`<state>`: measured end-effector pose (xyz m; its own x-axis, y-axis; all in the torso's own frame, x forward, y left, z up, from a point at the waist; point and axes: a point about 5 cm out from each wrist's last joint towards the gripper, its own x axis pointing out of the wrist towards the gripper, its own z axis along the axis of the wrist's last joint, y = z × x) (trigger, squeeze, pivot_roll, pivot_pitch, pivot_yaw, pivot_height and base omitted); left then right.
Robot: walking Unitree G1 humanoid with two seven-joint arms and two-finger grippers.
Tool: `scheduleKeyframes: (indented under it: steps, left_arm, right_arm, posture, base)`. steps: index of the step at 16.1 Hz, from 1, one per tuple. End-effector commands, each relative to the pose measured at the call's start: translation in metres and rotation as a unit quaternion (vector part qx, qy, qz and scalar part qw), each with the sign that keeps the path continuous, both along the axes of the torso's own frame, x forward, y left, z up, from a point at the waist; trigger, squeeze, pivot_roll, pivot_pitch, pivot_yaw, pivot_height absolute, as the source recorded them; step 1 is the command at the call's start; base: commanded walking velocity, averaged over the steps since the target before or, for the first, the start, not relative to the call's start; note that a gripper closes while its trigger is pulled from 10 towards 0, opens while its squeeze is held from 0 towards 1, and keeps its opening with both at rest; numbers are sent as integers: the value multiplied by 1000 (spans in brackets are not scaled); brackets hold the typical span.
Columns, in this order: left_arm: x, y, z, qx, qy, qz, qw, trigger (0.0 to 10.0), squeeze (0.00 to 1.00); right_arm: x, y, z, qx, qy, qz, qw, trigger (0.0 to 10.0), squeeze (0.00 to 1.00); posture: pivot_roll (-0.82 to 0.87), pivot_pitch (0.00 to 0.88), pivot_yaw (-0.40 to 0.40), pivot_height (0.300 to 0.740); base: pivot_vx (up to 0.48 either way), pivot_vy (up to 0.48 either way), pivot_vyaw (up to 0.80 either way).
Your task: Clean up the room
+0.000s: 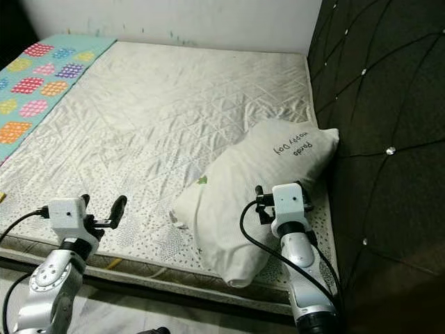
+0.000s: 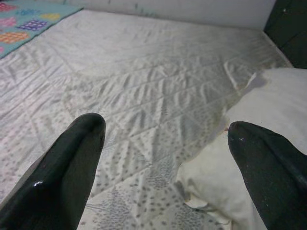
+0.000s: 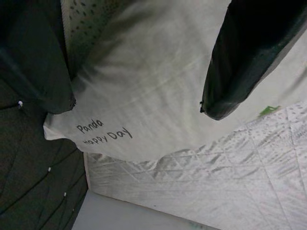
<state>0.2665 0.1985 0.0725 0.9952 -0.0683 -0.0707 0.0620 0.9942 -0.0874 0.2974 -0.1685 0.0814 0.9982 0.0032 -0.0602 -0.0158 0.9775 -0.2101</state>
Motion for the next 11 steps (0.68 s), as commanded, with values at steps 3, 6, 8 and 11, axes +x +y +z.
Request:
scheduleKeyframes:
  steps: [3, 6, 8, 11]
  left_arm:
    - [3, -3, 2, -4, -7, -20, 1000, 10000, 0]
    - [4, -1, 0, -9, 2, -9, 1000, 10000, 0]
    - [4, -1, 0, -7, 1, -12, 1000, 10000, 0]
    - [3, 0, 0, -14, 3, -4, 1000, 10000, 0]
  right_arm:
    - [1, -2, 9, 3, -10, -1, 1000, 10000, 0]
    - [1, -2, 9, 3, -9, 5, 1000, 10000, 0]
    - [1, -1, 10, 4, -7, 8, 1000, 10000, 0]
    - [1, 1, 10, 2, -4, 20, 1000, 10000, 0]
  posture:
    - [23, 137, 14, 740]
    - [18, 140, 10, 740]
    - [17, 147, 9, 727]
    - [17, 158, 9, 698]
  base:
    - [0, 0, 0]
    - [0, 0, 0]
    - [0, 0, 0]
    - [0, 0, 0]
